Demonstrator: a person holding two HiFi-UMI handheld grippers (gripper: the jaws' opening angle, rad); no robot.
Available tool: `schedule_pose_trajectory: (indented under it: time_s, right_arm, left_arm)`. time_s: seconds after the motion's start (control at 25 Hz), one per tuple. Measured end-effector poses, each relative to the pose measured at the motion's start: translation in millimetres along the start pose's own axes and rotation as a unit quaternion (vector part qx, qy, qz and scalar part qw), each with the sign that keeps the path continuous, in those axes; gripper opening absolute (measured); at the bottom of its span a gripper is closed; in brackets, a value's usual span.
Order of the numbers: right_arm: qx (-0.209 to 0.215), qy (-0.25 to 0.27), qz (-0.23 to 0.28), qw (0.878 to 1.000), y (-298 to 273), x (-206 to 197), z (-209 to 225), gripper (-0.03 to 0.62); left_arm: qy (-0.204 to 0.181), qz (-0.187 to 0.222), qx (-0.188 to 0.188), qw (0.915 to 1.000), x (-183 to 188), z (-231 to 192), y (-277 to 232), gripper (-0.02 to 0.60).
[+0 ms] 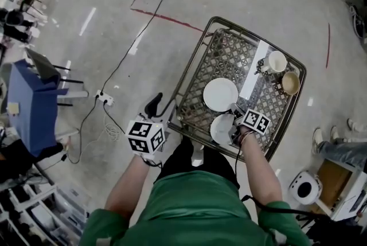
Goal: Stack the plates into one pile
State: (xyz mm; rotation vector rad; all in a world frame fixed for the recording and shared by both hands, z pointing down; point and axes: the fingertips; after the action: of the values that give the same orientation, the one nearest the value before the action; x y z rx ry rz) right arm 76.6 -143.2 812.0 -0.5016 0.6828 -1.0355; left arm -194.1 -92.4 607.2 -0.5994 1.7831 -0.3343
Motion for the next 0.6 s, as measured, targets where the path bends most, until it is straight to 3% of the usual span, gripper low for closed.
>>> schedule_pose_trajectory:
  time_s: [0.28,0.6]
  right_arm:
    - [-0.045,0.057,-0.037,0.997,-8.3,-10.9,5.4,0.061]
    - [-0.084,0.141,-0.052,0.985,-7.9,-6.5,1.2,0.173]
  left_arm:
    - [0.0,-0.001,-0.006,1.0,2.1,-0.8,-4.4,0.209]
    - [-0.006,0.01,-0.023,0.9997,8.6,7.8,-10.0,0.209]
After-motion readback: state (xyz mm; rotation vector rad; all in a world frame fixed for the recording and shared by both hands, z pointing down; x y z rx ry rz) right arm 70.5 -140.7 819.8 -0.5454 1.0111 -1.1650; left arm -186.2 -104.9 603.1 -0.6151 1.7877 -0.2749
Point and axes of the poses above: the fingertips, and each gripper's own axes: y backward along the fingers, z to its right, x out of its top, and after that the axes turned 3 degrees about z, right-handed
